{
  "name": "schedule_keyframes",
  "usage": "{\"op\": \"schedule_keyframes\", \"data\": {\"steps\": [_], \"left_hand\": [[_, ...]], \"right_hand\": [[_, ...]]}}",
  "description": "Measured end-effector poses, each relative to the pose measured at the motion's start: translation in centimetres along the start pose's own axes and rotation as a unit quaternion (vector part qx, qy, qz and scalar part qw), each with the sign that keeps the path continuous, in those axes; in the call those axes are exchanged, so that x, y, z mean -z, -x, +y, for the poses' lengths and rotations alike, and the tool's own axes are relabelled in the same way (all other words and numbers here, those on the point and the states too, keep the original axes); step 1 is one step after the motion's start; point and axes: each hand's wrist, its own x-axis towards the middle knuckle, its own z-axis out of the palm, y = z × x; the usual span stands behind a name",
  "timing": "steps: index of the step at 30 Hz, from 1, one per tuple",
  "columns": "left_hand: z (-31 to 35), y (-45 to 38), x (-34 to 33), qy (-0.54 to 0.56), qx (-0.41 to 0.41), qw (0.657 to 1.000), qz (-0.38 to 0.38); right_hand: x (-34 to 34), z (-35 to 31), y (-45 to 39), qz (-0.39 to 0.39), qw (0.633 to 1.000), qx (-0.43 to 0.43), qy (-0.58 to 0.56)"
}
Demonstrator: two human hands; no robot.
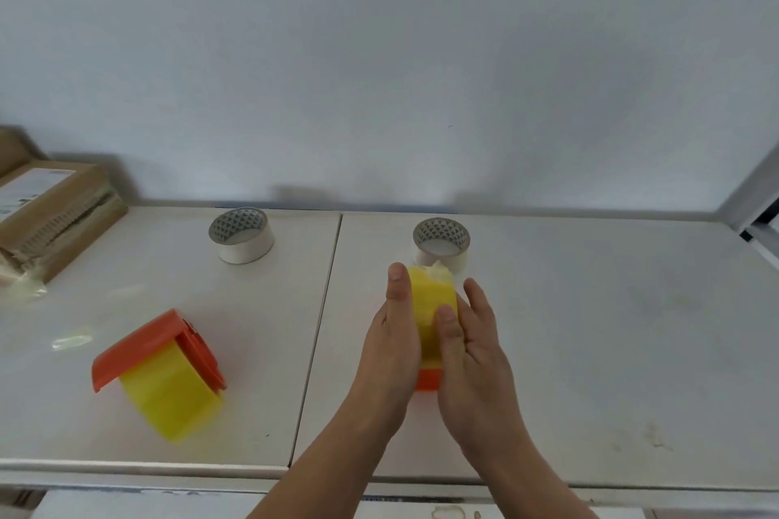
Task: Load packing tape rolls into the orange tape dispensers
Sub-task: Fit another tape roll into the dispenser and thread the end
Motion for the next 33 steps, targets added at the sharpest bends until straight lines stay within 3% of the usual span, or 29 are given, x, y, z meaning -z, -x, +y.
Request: {"op": "schedule_keyframes", "data": {"steps": [6,10,13,20,25,28,33], "left_hand": [[-0.2,0.0,1.2,0.007,0.007,1.000,-0.025],[-0.9,0.5,1.2,-0.040,-0.023,0.998,-0.047],[-1.4,0.4,1.3,-0.082,-0.056,0.993,-0.062],[-2.6,0.3,1.0,-0.159,-0.049,0.986,-0.030],[-3.5,0.1,1.5,-0.173,-0.026,0.984,-0.044],[-3.5,0.0,2.1,-0.151,0.004,0.988,-0.045],[-2.9,-0.2,2.3,-0.142,0.017,0.987,-0.067]], "right_hand": [[0.3,0.0,0.0,-0.068,0.996,0.006,0.058],[2.4,-0.2,-1.5,-0.044,0.996,0.035,0.066],[3.4,-1.0,-2.9,-0.101,0.990,0.067,0.075],[2.9,-1.1,-5.2,0.000,0.993,0.115,-0.007],[2.3,-0.3,-7.4,0.027,0.989,0.033,-0.139],[2.6,-0.3,-7.4,-0.029,0.986,-0.017,-0.164],[3.9,-0.1,-6.5,-0.171,0.984,-0.027,-0.048]]}}
